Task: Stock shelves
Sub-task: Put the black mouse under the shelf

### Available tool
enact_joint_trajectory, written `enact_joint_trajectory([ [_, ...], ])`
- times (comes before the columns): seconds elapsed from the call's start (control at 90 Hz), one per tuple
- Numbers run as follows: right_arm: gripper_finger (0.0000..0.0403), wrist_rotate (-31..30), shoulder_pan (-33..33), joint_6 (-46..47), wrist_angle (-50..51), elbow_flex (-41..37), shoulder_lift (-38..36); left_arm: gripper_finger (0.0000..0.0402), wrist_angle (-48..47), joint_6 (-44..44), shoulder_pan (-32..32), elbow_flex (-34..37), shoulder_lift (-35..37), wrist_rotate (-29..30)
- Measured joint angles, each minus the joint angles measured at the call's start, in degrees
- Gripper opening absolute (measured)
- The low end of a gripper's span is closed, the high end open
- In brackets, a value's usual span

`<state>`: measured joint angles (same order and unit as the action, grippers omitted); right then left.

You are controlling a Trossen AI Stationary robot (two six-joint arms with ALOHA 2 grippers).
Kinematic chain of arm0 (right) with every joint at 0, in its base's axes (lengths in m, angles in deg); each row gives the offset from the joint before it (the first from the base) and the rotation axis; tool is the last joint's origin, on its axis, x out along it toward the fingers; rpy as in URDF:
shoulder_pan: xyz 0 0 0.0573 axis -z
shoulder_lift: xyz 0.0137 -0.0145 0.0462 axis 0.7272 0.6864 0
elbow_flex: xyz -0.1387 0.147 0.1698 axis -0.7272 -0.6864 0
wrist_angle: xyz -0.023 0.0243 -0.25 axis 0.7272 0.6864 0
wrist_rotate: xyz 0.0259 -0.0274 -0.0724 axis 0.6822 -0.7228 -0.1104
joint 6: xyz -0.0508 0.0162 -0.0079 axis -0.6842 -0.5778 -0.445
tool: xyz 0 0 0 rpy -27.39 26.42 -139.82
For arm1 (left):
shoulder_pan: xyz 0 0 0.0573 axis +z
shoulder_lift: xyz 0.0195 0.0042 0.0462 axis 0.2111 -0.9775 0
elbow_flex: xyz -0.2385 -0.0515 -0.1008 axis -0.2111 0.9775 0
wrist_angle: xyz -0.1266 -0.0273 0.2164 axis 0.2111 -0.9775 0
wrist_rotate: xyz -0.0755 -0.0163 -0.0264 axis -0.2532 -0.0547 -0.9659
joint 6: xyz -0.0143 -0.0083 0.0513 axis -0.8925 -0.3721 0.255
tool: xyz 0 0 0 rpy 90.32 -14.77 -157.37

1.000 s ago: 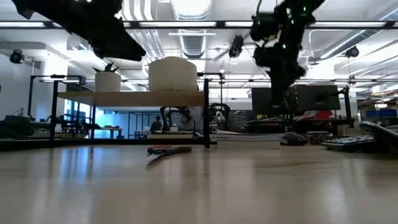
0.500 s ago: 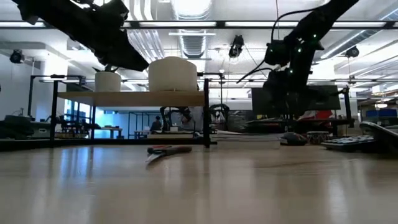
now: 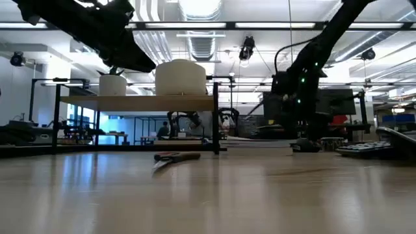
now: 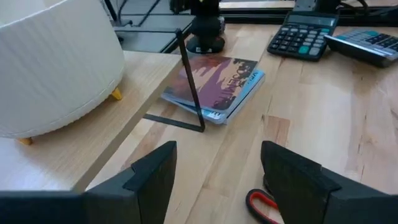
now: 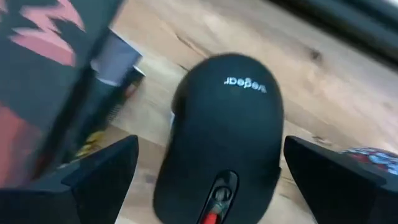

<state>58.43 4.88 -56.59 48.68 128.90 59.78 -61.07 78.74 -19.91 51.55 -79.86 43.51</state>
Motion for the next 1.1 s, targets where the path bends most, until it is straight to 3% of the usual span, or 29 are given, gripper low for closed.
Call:
enact_joint_trajectory([
  [0.411,0.0371,0.7,1.0,-1.3,-4.4,0.1,1.8,0.0219,-0.1,-2.8,0.0,0.1,-0.2,0.0],
  [0.8,0.0261,0.8,1.0,-0.7,-3.5,0.1,1.7,0.0219,-0.3,-4.2,0.0,0.1,-0.2,0.0],
  [1.1,0.0272,-0.6,-1.8,-1.7,-0.3,-0.2,-3.1,0.0219,-0.3,-4.3,0.0,0.1,-0.1,0.0],
])
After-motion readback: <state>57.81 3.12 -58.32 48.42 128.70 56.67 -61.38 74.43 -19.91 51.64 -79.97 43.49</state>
